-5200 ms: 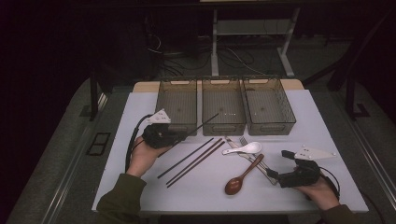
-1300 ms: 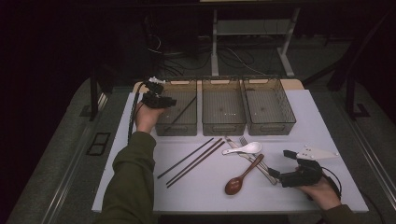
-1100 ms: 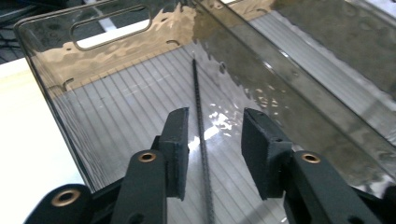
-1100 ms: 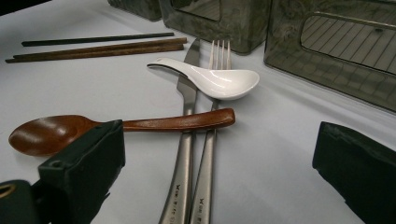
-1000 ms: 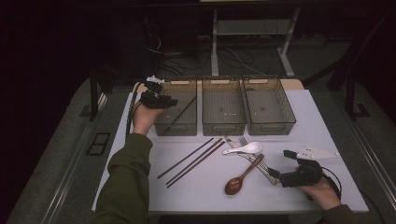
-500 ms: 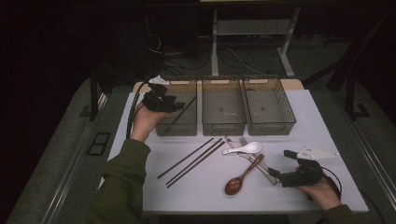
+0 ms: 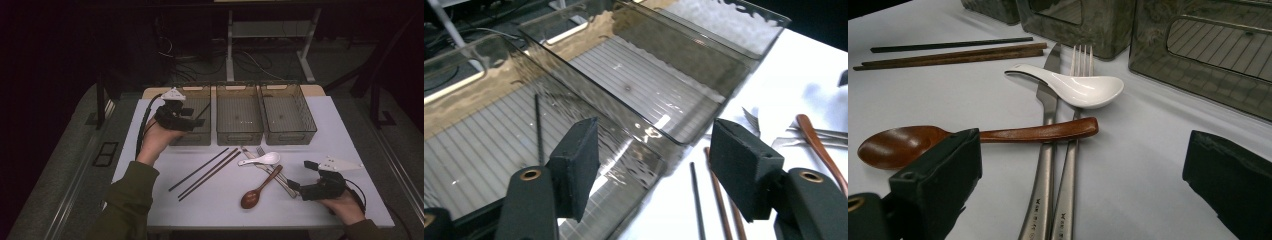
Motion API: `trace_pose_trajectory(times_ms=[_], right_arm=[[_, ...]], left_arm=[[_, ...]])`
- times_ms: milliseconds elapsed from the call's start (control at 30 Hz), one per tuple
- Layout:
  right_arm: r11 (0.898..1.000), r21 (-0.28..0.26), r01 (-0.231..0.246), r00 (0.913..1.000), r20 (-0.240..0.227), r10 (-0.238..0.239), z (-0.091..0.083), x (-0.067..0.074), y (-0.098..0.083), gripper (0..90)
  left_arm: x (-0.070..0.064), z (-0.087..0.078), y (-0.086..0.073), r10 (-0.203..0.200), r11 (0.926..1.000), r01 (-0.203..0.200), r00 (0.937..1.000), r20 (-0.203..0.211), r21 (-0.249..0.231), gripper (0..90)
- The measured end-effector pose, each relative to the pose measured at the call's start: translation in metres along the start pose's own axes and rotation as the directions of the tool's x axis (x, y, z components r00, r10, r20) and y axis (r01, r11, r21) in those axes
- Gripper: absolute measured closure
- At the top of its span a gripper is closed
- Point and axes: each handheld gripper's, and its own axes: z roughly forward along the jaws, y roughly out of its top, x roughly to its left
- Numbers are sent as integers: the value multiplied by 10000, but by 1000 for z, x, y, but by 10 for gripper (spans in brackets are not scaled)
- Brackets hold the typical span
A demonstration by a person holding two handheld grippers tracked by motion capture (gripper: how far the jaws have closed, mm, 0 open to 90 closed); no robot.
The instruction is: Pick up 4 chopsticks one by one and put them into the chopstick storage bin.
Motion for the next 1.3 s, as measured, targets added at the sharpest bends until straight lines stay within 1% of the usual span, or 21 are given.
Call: trace_pose_trajectory(times_ms=[67, 333, 467, 567, 633, 667, 800, 900, 933, 1033, 1167, 1300], right_arm=[[10000, 3, -3, 10000, -3, 3, 0, 0, 0, 21], [10000, 5, -13, 10000, 4, 13, 0, 0, 0, 21], [10000, 30, -46, 10000, -7, 46, 0, 0, 0, 21], [10000, 12, -14, 10000, 4, 14, 0, 0, 0, 21], [10000, 24, -88, 10000, 5, 88, 0, 0, 0, 21], [10000, 3, -39, 10000, 10, 39, 0, 0, 0, 21], [10000, 1, -89, 10000, 10, 89, 0, 1, 0, 21], [10000, 4, -69, 10000, 3, 69, 0, 1, 0, 21], [10000, -15, -41, 10000, 15, 41, 0, 0, 0, 21], [10000, -13, -23, 10000, 22, 23, 0, 0, 0, 21], [10000, 10, -65, 10000, 15, 65, 0, 1, 0, 21], [10000, -2, -41, 10000, 26, 41, 0, 1, 0, 21]], left_arm=[[-4, -2, -5, 99, 9999, -99, 9999, 54, -32, 341], [-20, -5, -28, 212, 9996, -206, 9992, 330, -183, 311], [-28, -7, -39, 356, 9991, -347, 9988, 351, -259, 297], [-33, -7, -48, 330, 9990, -317, 9986, 424, -311, 292], [-37, -8, -54, 340, 9989, -323, 9983, 473, -352, 290], [-39, -8, -56, 366, 9988, -350, 9982, 480, -344, 289], [-46, -9, -67, 351, 9987, -335, 9984, 433, -383, 292], [-48, -9, -76, 357, 9988, -342, 9985, 418, -363, 308], [-49, -9, -78, 315, 9987, -297, 9986, 434, -417, 314], [-51, -8, -86, 267, 9990, -250, 9987, 438, -367, 334], [-52, -5, -95, 85, 9997, -71, 9983, 569, -244, 392], [-52, -3, -104, -43, 10000, 46, 9991, 417, -83, 446]])
